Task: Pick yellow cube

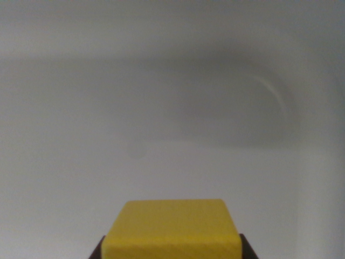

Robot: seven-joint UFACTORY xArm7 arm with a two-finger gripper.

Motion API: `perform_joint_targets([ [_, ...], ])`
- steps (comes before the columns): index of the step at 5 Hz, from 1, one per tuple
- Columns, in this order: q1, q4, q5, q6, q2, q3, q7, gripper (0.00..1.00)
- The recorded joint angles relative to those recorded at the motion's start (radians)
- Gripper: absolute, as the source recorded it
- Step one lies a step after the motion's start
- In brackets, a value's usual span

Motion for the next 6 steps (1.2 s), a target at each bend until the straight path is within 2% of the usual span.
perform_joint_targets([
  [1, 0.0000, 0.000, 0.0000, 0.000, 0.000, 0.000, 0.000, 1.00],
  [2, 0.0008, 0.026, -0.0039, 0.047, -0.021, -0.002, 0.003, 1.00],
  [3, 0.0008, 0.026, -0.0039, 0.047, -0.021, -0.002, 0.003, 1.00],
  [4, 0.0016, 0.052, -0.0077, 0.094, -0.042, -0.003, 0.006, 1.00],
  [5, 0.0016, 0.052, -0.0077, 0.094, -0.042, -0.003, 0.006, 1.00],
  [6, 0.0023, 0.077, -0.0114, 0.139, -0.062, -0.005, 0.008, 1.00],
])
